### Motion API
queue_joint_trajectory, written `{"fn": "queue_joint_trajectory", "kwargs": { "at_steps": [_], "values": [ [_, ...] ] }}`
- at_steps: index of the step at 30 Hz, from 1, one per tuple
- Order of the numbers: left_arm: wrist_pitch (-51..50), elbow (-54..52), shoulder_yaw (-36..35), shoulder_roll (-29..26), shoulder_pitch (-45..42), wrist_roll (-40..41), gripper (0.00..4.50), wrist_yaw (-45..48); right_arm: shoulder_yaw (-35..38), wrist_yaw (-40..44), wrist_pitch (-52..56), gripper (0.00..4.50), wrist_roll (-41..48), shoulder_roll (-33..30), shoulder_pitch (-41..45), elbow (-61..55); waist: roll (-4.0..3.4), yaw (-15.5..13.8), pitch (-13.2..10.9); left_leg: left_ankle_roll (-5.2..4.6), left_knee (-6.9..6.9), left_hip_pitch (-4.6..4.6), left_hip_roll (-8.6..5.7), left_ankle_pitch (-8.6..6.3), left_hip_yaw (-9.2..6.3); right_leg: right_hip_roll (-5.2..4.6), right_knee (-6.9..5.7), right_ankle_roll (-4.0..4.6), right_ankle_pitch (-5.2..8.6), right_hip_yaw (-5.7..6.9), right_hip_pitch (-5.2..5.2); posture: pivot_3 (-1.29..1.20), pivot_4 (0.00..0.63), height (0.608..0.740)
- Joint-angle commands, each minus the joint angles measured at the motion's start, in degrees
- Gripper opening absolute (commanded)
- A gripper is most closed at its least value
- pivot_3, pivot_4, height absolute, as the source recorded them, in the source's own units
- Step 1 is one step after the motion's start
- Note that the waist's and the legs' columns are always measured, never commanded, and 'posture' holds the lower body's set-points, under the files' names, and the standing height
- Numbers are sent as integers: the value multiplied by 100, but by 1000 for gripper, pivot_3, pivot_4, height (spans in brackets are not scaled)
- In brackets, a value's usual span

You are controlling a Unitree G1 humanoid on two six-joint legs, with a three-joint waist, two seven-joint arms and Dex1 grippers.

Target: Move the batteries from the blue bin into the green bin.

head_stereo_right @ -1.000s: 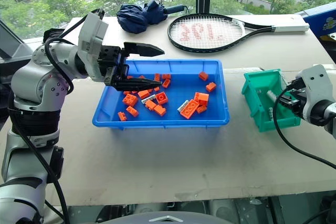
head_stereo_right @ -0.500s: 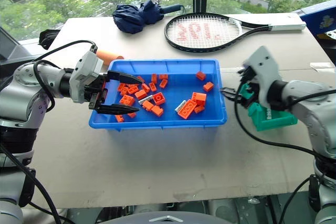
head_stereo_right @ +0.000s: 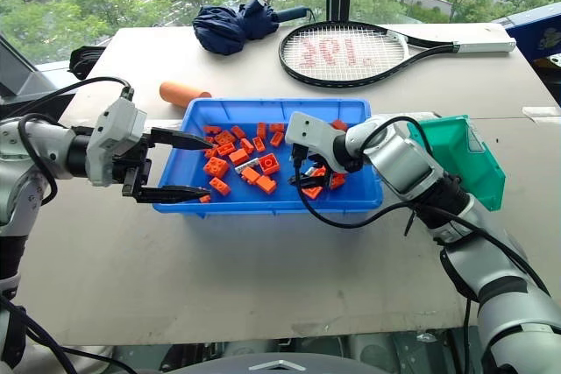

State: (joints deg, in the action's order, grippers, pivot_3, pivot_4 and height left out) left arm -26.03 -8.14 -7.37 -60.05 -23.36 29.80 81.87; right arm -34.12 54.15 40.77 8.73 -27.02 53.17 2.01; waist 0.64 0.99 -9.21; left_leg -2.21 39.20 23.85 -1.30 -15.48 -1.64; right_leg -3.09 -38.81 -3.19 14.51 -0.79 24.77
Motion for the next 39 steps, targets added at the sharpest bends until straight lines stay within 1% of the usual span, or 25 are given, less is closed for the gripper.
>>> {"fn": "queue_joint_trajectory", "kwargs": {
  "at_steps": [1,6,8,12,20,24,27,35,36,37,39],
  "values": [
    [-111,-312,-401,-171,139,181,4500,-133,-118,229,-195,4119,-267,130,200,191,0,-5,0,0,0,0,-1,0,0,-1,-1,0,0,-1,0,0,150,740],
    [-130,-391,-483,-150,228,241,4500,-241,-401,456,-396,4119,-622,392,186,557,0,5,0,1,1,-2,-1,1,0,0,-3,0,0,-1,0,0,150,740],
    [-114,-388,-470,-133,221,256,4500,-251,-535,490,-584,4119,-900,391,227,805,0,18,0,2,0,-3,-1,1,-1,1,-4,0,0,-2,0,0,150,740],
    [-41,-297,-428,-108,157,233,4500,-265,-519,570,-820,4119,-1187,340,326,1128,0,11,0,2,0,-5,-2,1,-1,0,-4,0,0,-1,-1,0,150,740],
    [3,-224,-357,-39,36,222,4500,-288,-461,973,-723,4119,-1363,236,335,1147,0,2,1,3,0,-6,-2,1,-2,-1,-4,0,0,-1,-2,0,150,740],
    [-4,-210,-346,-26,-18,236,4500,-288,-448,1051,-877,4119,-1536,196,363,1307,0,5,1,2,0,-6,-3,1,-1,-1,-4,0,0,-1,-2,0,150,740],
    [0,-201,-352,-31,-22,245,4500,-264,-476,1351,-919,4119,-1568,79,378,1291,0,2,1,2,0,-7,-3,1,-1,0,-4,0,0,-2,-2,0,150,740],
    [-16,-208,-342,-27,-70,260,4500,-250,-382,1518,-1070,4119,-1632,228,406,1522,1,8,1,2,0,-8,-3,1,-1,0,-4,0,0,-2,-3,0,150,740],
    [-17,-211,-349,-29,-71,264,4500,-250,-369,1536,-1079,3584,-1636,253,406,1535,1,9,1,2,0,-8,-3,1,-1,0,-3,0,0,-2,-3,0,150,740],
    [-16,-214,-359,-29,-65,268,4500,-249,-357,1548,-1088,3395,-1644,281,405,1550,1,10,1,2,0,-8,-3,1,-1,0,-3,0,0,-2,-3,0,150,740],
    [-11,-220,-374,-31,-51,272,4500,-247,-337,1564,-1124,2291,-1672,327,404,1583,1,11,1,3,0,-8,-2,1,-1,0,-4,1,0,-2,-3,0,150,740]
  ]
}}
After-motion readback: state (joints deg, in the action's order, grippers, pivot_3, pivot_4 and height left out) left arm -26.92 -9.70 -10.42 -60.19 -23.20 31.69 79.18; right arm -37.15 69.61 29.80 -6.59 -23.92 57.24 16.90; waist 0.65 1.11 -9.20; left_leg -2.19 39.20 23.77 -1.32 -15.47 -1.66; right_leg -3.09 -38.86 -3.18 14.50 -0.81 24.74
